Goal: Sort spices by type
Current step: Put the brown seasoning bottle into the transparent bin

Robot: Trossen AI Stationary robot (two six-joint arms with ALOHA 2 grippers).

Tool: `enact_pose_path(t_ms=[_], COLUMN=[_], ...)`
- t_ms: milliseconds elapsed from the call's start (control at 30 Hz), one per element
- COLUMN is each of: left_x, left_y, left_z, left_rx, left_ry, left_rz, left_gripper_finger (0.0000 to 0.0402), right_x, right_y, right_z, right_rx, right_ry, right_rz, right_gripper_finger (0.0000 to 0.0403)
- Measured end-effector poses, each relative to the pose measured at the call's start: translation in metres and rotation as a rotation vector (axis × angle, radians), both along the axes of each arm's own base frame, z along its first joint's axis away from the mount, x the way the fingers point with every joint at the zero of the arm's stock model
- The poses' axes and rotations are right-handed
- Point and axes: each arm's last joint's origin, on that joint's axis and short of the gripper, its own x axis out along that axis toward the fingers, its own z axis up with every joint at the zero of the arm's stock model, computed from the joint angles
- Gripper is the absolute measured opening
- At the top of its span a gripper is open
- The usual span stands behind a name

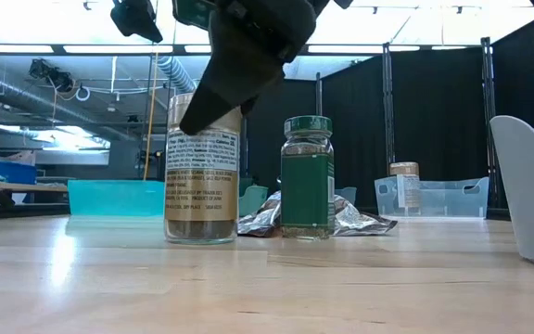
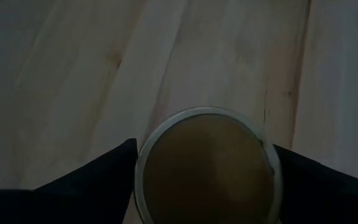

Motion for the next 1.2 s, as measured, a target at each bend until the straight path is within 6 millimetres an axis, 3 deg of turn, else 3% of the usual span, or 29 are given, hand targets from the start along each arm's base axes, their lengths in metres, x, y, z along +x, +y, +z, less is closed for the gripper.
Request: enact_pose_path(t_ms=[167,400,567,900,1200], left_x=[0.0,0.0,0.0,0.001,0.005], left_y=[0.001,0.001,0.001,0.002,0.003], left_z=[0.0,0.0,0.0,0.001,0.005], left_rx=[0.016,0.021,0.027,0.032,0.042], left_ry=[0.0,0.0,0.0,-0.015,-0.075], left_rz=[0.016,0.021,0.027,0.043,0.082], left_gripper_finger=[0.0342,0.0342,0.0342,0.0339,0.0319], right_x=[-0.001,-0.003,-0.009,-0.033,-0.101], right_y=[-0.001,-0.001,-0.006,-0.048,-0.101], right_z=[0.001,0.001,0.014,0.092,0.166], right_rx=[0.008,0.023,0.036,0.028,-0.163], right_ry=[0.011,0.032,0.043,-0.128,-0.168], right_rz=[-0.03,-0.066,-0.102,-0.201,-0.422], right_gripper_finger=[0.0282,0.0282,0.0282,0.0282,0.0282])
